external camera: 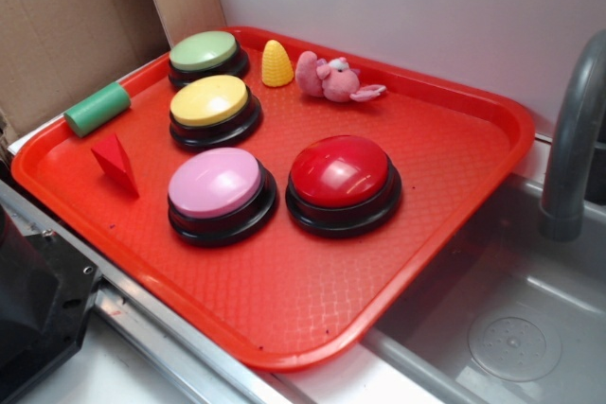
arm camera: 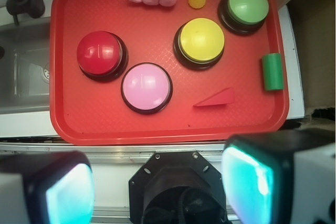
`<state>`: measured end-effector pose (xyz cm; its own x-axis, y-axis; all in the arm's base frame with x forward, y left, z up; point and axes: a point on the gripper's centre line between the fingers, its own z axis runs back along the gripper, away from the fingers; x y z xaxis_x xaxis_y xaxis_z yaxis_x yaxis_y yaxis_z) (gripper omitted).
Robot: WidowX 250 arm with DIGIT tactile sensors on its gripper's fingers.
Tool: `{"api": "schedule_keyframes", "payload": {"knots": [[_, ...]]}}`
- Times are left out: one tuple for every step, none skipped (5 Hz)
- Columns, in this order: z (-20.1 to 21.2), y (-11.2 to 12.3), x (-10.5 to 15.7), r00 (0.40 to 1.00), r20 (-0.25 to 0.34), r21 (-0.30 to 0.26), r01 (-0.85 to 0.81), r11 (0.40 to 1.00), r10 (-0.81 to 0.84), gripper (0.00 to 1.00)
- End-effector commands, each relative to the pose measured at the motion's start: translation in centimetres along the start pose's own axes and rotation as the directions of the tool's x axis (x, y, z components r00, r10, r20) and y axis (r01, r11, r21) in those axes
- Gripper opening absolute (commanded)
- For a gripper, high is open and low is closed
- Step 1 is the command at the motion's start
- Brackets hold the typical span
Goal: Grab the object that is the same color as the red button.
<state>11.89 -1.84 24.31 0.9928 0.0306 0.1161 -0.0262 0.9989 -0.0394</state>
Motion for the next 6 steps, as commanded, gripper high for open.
{"api": "schedule_keyframes", "payload": {"knots": [[0.0,0.0,0.0,1.000,0.000,0.000,0.000,1.000,0.000,1.00],[-1.2,0.9,0.7,0.988,0.025,-0.017,-0.150,0.989,0.151,1.00],[-3.2,2.5,1.6,0.940,0.048,-0.029,-0.338,0.941,0.339,1.00],[-5.4,4.0,2.3,0.852,0.093,-0.099,-0.507,0.856,0.516,1.00],[-8.3,5.8,2.7,0.736,0.142,-0.084,-0.657,0.749,0.662,1.00],[-10.9,7.4,2.6,0.636,0.217,-0.082,-0.744,0.663,0.740,1.00]]}}
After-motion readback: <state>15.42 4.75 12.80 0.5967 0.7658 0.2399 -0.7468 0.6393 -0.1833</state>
